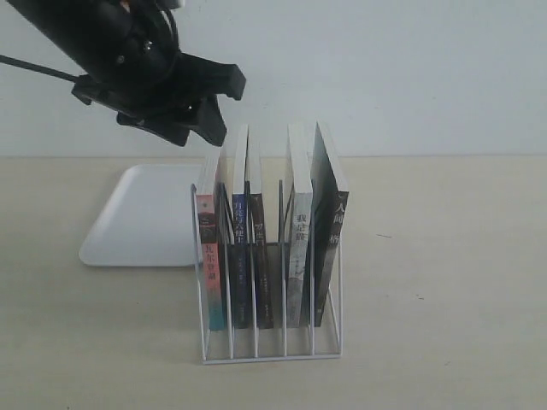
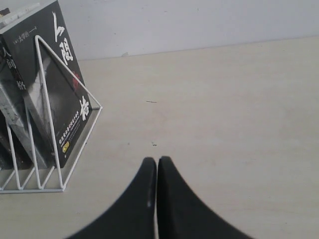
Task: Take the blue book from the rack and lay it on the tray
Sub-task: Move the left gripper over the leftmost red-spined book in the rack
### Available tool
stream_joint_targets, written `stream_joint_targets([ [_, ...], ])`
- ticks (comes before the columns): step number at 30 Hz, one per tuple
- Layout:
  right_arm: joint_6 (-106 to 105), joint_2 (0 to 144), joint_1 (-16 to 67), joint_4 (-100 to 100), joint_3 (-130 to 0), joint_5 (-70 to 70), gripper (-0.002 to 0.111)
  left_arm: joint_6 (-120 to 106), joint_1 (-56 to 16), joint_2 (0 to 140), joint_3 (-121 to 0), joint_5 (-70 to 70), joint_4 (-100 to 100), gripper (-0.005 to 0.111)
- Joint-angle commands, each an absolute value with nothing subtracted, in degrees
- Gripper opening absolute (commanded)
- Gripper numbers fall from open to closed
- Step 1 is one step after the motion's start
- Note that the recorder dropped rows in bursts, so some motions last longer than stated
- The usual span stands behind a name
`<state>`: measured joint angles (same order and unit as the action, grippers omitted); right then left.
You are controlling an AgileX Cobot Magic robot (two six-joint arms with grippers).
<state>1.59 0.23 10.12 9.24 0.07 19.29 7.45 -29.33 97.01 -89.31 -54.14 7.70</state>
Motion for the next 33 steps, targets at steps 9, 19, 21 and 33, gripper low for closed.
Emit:
stream_joint_targets([
  [9, 1.4, 0.0, 9.8, 8.6, 0.0, 19.2, 0.0, 12.2, -30.5, 101.3, -91.6, -56.6, 3.2, 0.045],
  [19, 1.4, 0.0, 9.8, 8.6, 0.0, 19.2, 0.0, 12.5, -30.5, 102.5, -91.6, -56.5, 3.9, 0.045],
  [21, 1.4, 0.0, 9.8, 8.6, 0.0, 19.2, 0.0, 12.5, -30.5, 102.4, -92.1, -56.7, 3.6, 0.045],
  [33, 1.4, 0.0, 9.8, 8.6, 0.0, 19.2, 0.0, 12.6, -30.5, 103.4, -94.0, -58.9, 3.6, 0.045],
])
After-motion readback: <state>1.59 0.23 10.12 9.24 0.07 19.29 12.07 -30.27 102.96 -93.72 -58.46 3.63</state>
